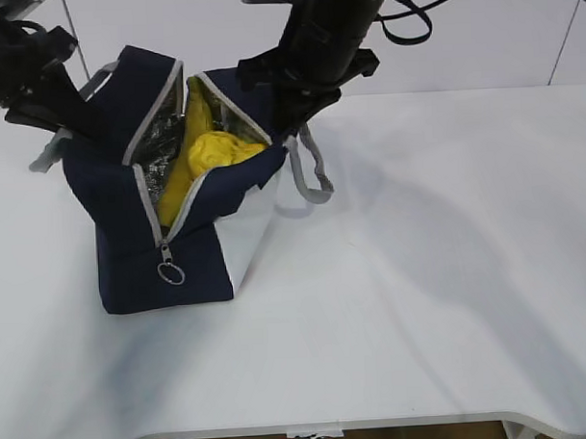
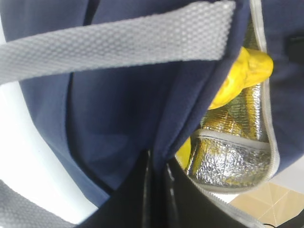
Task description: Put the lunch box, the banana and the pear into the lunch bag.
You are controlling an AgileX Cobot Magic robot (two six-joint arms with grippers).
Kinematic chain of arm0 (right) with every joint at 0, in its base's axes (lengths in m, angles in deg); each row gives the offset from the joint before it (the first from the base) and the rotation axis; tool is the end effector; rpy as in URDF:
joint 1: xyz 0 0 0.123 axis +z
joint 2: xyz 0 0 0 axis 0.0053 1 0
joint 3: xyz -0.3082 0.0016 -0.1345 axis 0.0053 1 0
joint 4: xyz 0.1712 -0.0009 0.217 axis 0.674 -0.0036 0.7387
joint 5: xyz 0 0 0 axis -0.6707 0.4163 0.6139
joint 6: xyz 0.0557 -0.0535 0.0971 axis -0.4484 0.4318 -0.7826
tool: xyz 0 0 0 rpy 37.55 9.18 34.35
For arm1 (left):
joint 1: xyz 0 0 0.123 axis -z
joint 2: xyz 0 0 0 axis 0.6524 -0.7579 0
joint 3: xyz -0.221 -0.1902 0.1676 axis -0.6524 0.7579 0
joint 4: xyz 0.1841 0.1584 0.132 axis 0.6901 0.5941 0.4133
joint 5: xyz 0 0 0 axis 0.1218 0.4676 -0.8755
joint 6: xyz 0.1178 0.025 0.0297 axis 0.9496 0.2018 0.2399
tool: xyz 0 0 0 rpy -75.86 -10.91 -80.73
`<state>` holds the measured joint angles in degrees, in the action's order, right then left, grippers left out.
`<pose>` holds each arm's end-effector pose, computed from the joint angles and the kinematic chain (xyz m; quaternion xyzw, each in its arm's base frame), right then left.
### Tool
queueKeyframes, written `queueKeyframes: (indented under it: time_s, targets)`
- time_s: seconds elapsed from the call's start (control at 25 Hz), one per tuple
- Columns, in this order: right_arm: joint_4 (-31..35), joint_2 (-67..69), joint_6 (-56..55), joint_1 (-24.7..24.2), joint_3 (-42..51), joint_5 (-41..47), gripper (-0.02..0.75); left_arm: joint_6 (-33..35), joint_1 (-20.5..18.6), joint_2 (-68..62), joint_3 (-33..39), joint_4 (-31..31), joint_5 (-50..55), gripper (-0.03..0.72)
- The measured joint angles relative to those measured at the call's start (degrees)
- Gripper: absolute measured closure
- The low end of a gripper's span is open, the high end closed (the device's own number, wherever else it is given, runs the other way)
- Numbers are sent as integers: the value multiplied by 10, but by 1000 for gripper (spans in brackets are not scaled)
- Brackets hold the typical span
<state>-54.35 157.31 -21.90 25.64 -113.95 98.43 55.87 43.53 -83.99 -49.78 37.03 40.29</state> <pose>0.4928 0.2586 0.2950 -0.2212 0.9481 0.1364 0.1832 0.4346 -0.0913 0.3043 0.0969 0.9427 -0.2905 0.1322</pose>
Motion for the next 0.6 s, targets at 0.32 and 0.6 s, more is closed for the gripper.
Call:
queueKeyframes:
  time_s: [0.32,0.6]
  targets:
    - [-24,-23,27,0,0,12,724,0,18,0,0,-73,0,695]
    - [-87,-114,29,-30,42,25,724,-4,102,-1,0,-122,-21,695]
